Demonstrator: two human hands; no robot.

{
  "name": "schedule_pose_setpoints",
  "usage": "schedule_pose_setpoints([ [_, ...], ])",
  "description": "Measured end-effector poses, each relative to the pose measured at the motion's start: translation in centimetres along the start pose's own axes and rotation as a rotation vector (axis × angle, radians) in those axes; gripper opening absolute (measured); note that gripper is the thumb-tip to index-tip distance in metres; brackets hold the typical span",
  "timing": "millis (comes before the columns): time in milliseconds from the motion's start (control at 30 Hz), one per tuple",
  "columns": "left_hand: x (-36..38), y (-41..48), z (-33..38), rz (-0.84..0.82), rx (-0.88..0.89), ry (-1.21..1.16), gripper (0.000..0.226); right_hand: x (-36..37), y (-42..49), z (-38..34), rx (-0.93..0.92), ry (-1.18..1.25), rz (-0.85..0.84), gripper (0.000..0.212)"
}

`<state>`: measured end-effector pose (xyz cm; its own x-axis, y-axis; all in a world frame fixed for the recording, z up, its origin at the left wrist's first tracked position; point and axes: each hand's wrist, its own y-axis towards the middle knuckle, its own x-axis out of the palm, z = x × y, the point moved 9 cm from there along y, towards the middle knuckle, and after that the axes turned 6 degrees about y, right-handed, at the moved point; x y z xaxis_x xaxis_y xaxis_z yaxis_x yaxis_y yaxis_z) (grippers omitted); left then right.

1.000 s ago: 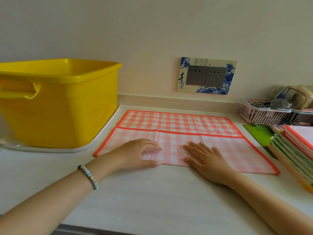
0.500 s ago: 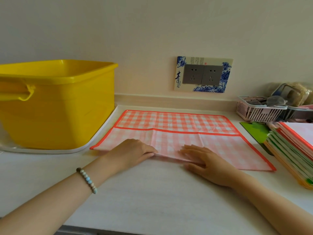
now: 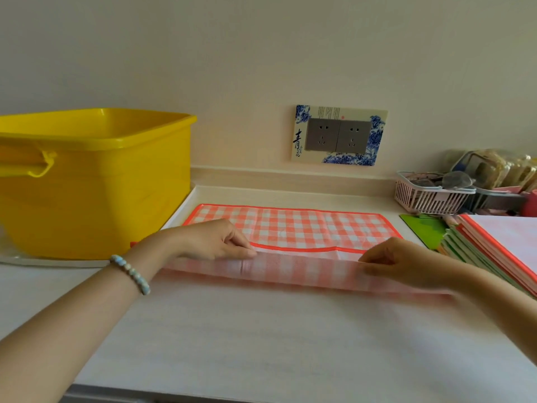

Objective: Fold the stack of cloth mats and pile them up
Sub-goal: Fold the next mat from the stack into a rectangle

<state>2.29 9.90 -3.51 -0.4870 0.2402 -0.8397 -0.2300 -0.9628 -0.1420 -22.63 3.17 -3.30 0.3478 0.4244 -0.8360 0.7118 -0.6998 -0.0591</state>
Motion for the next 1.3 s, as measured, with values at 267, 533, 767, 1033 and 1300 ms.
schedule_pose_setpoints([
  [267,-3.6,-0.2,1.4,-0.037,-0.067,0.024,0.022,-2.6,0.3,-1.7,0.055,0.198,-0.243,0.030],
  [533,-6.0,0.6,2.7,0.500,0.101,0.106,0.018,-4.6,4.4,-1.0,0.003,0.078,-0.045,0.014],
  [767,0.4,2.1,2.7,0.276,0.110,0.160,0.033,-2.9,7.8,1.5,-0.007,-0.055,0.081,0.004],
  [1033,2.3,4.3,0.0,0.246,-0.013,0.423,0.057,-2.0,10.4,4.4,0.056,-0.146,0.240,0.013],
  [1300,3.0,7.2,-1.2,0.308,-0.015,0.472,0.048,-2.2,12.0,6.1,0.094,-0.177,0.402,0.011],
])
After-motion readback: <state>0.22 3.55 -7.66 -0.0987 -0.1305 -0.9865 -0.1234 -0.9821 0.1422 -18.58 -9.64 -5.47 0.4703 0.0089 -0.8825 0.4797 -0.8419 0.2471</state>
